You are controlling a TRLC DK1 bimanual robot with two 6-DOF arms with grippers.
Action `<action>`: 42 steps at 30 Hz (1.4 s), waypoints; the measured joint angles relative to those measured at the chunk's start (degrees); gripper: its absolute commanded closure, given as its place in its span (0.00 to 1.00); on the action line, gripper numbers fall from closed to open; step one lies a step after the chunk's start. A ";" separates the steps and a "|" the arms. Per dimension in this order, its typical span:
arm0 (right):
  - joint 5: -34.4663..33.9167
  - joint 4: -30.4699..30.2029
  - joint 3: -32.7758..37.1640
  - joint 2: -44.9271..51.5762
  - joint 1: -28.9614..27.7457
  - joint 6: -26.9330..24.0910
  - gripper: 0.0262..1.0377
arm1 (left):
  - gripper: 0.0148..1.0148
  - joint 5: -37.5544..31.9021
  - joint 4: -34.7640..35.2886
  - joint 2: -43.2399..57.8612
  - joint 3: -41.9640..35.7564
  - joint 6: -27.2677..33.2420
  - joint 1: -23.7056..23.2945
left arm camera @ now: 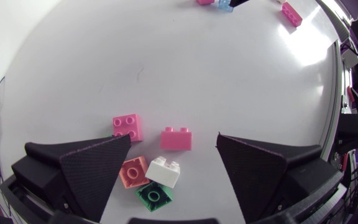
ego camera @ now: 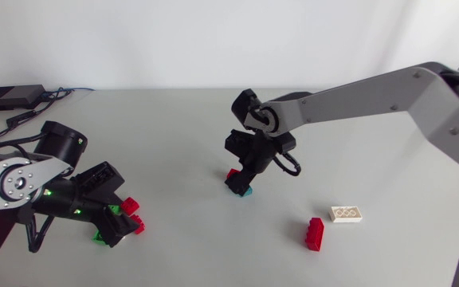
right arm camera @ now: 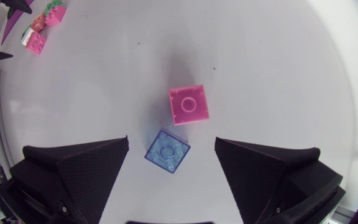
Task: Sort duplo bricks by size, large to the right and small to the left
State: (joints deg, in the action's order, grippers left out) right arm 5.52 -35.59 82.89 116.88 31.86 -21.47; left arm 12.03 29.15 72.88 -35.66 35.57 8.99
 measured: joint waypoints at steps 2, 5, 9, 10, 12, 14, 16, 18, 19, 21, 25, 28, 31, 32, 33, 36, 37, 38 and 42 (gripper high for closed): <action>0.00 -0.02 0.39 1.22 0.15 0.11 0.06 | 0.03 0.00 0.00 -0.04 0.00 0.00 0.00; -0.02 -0.04 0.37 2.40 0.13 0.11 0.20 | 0.03 -0.02 0.02 0.13 -0.15 -0.02 0.28; 0.02 -0.02 0.37 2.67 0.04 0.90 0.59 | 0.03 0.00 -0.02 2.34 -1.70 -0.26 2.58; 0.00 0.00 0.35 2.64 -0.04 1.16 0.67 | 0.03 0.00 -0.02 2.93 -2.10 -0.35 3.32; 0.00 0.26 -0.26 2.54 -0.57 1.31 0.68 | 0.03 0.00 -0.07 3.80 -2.78 -0.72 4.50; 0.00 0.46 -1.90 1.97 -1.42 1.40 0.70 | 0.03 0.00 -0.48 4.79 -3.58 -0.94 5.49; -0.22 0.74 -4.09 0.37 -2.38 1.44 0.71 | 0.03 0.00 -0.70 6.08 -4.85 -1.16 6.12; -0.59 0.92 -6.60 -1.68 -3.48 1.57 0.71 | 0.03 -0.02 -0.96 7.74 -6.49 -1.70 6.51; -0.66 1.07 -8.11 -2.99 -4.15 1.57 0.71 | 0.03 -0.02 -1.14 8.81 -7.65 -2.12 6.73; -0.85 1.46 -11.82 -5.81 -5.81 1.57 0.71 | 0.03 -0.02 -1.51 11.17 -10.10 -2.67 7.58; -1.03 1.51 -18.45 -12.39 -10.05 1.31 0.72 | 0.03 -0.02 -1.66 16.31 -16.79 -4.61 11.23; -1.03 1.44 -22.86 -17.70 -13.81 0.63 0.72 | 0.03 -0.46 -1.88 21.57 -23.54 -6.23 14.95; -0.96 1.46 -26.99 -22.62 -17.51 -0.87 0.72 | 0.03 -0.68 -2.32 27.82 -30.32 -7.87 18.88; -0.94 1.44 -28.24 -24.02 -18.43 -1.33 0.72 | 0.03 -0.70 -2.38 30.01 -32.41 -8.46 20.15; -0.85 1.40 -29.05 -24.96 -18.95 -1.70 0.72 | 0.03 -0.76 -2.40 31.82 -34.14 -8.83 21.14; -0.70 1.27 -29.64 -26.25 -18.27 -1.92 0.72 | 0.03 -0.94 -2.43 35.41 -37.09 -9.99 23.37; -0.59 1.11 -29.48 -26.36 -17.29 -1.90 0.72 | 0.03 -1.16 -2.40 35.71 -37.16 -10.03 23.67; -0.59 0.85 -29.22 -26.40 -15.76 -1.90 0.72 | 0.03 -1.38 -2.27 35.78 -37.13 -10.16 23.76; -0.37 -1.20 -26.99 -26.40 -7.52 -1.90 0.72 | 0.03 -1.77 -2.16 35.74 -37.09 -10.19 22.36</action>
State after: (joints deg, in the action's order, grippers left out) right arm 5.15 -36.80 55.90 90.48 24.34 -23.38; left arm 10.26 26.98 108.62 -72.75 25.39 31.35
